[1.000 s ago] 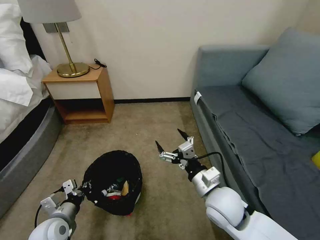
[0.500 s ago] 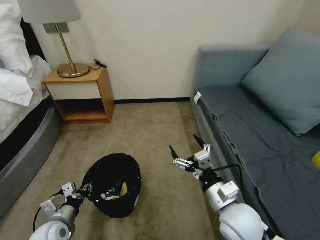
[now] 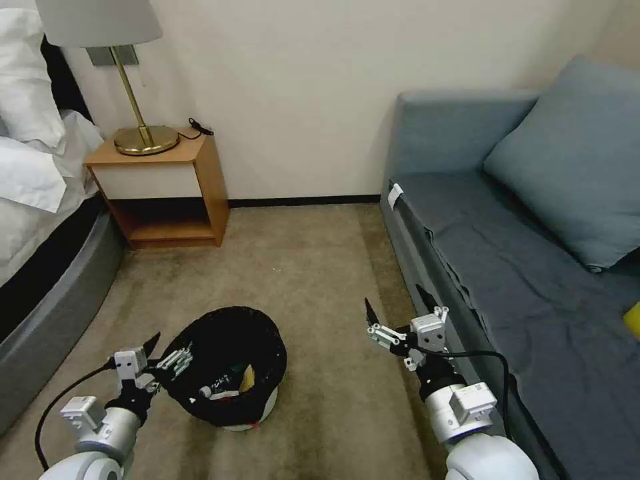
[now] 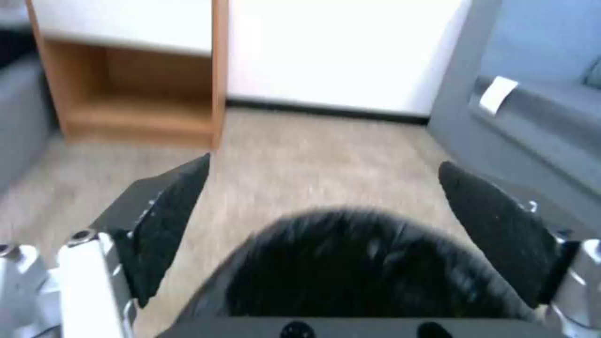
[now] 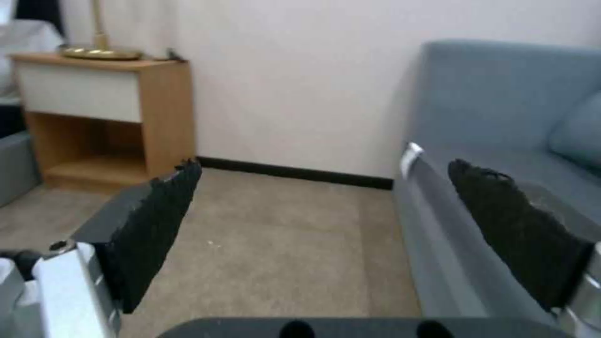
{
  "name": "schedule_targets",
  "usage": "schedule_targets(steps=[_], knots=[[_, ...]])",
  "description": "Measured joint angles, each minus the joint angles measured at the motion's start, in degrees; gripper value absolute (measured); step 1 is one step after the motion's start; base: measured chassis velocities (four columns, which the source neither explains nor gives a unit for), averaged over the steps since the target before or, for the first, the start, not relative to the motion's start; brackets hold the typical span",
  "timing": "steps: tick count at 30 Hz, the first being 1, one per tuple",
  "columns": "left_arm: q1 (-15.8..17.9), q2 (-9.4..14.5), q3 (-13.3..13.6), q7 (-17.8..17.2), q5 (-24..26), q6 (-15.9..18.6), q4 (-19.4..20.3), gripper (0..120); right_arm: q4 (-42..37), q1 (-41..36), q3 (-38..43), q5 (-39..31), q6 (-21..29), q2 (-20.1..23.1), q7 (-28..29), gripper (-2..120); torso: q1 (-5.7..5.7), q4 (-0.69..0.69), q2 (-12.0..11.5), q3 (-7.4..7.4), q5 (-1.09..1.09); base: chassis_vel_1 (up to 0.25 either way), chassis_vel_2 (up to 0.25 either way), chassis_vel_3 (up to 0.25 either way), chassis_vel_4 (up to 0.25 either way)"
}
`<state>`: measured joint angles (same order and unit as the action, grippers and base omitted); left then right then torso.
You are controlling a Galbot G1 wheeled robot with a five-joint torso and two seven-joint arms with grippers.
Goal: Pick up the trash bin, then pick up the garbage on the floor and place it into the trash bin.
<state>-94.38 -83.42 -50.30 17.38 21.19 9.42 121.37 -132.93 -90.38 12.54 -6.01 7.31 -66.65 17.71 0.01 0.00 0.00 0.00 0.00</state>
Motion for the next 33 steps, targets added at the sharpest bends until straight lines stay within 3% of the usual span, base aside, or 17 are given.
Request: schedule_targets(steps=[4, 8, 10, 13, 14, 17, 23, 33], knots=[[-0.27, -0.8, 1.05, -0.65, -1.34, -2.12, 1.31, 100, -0.03, -0.59, 0.31, 0.76, -0.02, -1.31, 0.25, 100, 0.0, 0.0, 0.0, 0.0, 0.0, 0.0, 0.0, 0.0, 0.0], [-1.53, -2.94, 8.49, -8.06, -5.28, -7.99, 5.19, 100, 0.28, -2.28, 1.23, 3.8, -1.16, -4.51, 0.19, 100, 0.0, -0.01, 0.0, 0.0, 0.01, 0.0, 0.0, 0.0, 0.0], [-1.58, -3.27, 9.9, -9.15, -6.24, -8.89, 5.35, 100, 0.32, -2.38, 1.28, 4.03, -1.3, -4.87, 0.16, 100, 0.0, -0.01, 0.0, 0.0, 0.01, 0.0, 0.0, 0.0, 0.0], [-2.58, -4.65, 15.93, -12.21, -10.09, -11.41, 5.59, 100, 0.36, -2.51, 1.78, 4.32, -1.69, -5.94, 0.03, 100, 0.0, -0.01, 0.0, 0.0, 0.01, 0.0, 0.0, 0.0, 0.0], [-2.58, -4.65, 15.93, -12.21, -10.09, -11.41, 5.59, 100, 0.36, -2.51, 1.78, 4.32, -1.69, -5.94, 0.03, 100, 0.0, -0.01, 0.0, 0.0, 0.01, 0.0, 0.0, 0.0, 0.0], [-4.57, -5.63, 19.54, -14.1, -13.81, -12.58, 5.46, 100, 0.43, -2.51, 2.62, 4.23, -2.28, -6.41, -0.44, 100, 0.0, 0.0, 0.0, 0.0, 0.0, 0.0, 0.0, 0.0, 0.0], [-5.25, -5.97, 20.81, -17.28, -14.74, -9.61, 7.69, 100, 0.44, -2.79, 3.18, 4.9, -2.24, -7.02, -1.61, 100, 0.0, 0.0, 0.0, 0.0, 0.01, 0.0, 0.0, 0.0, 0.0], [-6.6, -6.13, 21.12, -18.44, -15.31, -8.87, 8.64, 100, 1.2, -3.44, 2.19, 6.4, -2.37, -8.44, -2.09, 100, 0.0, 0.0, -0.01, 0.0, 0.0, 0.0, 0.0, 0.0, 0.0]])
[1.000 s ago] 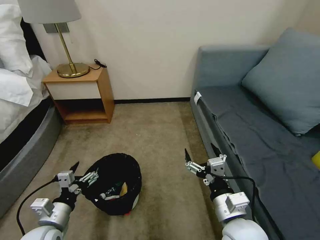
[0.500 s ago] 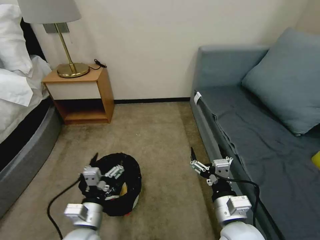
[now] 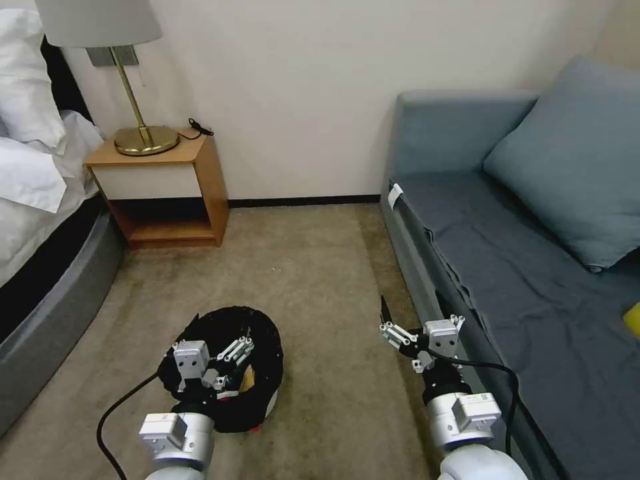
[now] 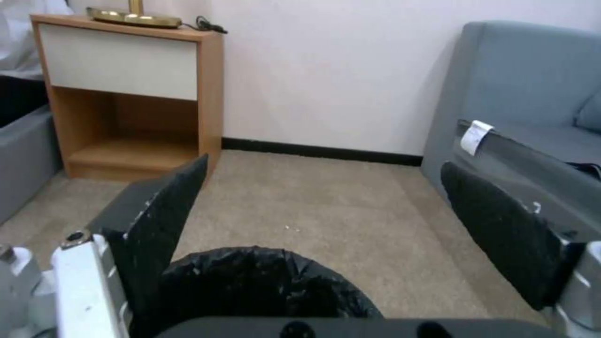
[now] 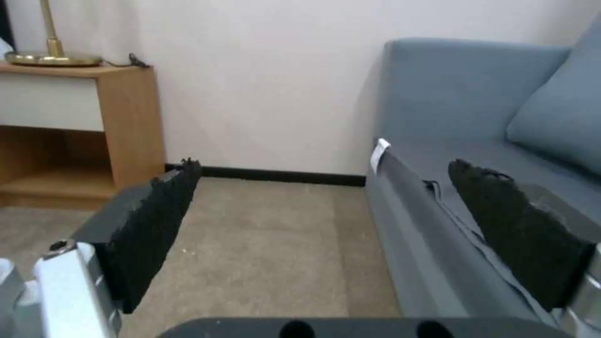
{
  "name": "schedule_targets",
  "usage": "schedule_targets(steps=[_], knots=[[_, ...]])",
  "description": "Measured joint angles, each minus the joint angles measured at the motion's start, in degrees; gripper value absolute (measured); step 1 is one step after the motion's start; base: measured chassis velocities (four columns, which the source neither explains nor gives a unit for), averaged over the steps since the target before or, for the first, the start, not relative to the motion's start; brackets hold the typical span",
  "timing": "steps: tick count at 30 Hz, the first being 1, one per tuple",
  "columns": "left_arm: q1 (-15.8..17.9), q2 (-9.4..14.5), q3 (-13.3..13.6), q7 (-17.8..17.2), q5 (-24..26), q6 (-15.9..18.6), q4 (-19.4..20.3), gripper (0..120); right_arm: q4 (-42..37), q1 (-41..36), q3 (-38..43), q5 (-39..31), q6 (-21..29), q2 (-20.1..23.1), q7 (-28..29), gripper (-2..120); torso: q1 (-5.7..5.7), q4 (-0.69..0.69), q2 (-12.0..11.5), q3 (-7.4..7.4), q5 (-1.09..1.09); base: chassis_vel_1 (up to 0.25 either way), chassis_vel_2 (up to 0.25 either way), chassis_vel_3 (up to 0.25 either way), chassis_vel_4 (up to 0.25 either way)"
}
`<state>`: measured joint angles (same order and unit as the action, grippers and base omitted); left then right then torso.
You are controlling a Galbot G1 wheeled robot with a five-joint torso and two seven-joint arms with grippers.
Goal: Pick up the trash bin, then pick up the garbage on the floor and place it into the trash bin.
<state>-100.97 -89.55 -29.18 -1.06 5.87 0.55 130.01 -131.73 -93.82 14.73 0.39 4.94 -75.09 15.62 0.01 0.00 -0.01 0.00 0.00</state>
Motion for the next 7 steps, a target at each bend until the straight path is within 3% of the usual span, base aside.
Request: schedule_targets(steps=[7], knots=[[0.01, 0.07, 0.02, -0.01, -0.61, -0.27, -0.34, 100, 0.39, 0.14, -0.09, 0.31, -0.1, -0.46, -0.17, 100, 0.0, 0.0, 0.0, 0.0, 0.0, 0.0, 0.0, 0.0, 0.0]])
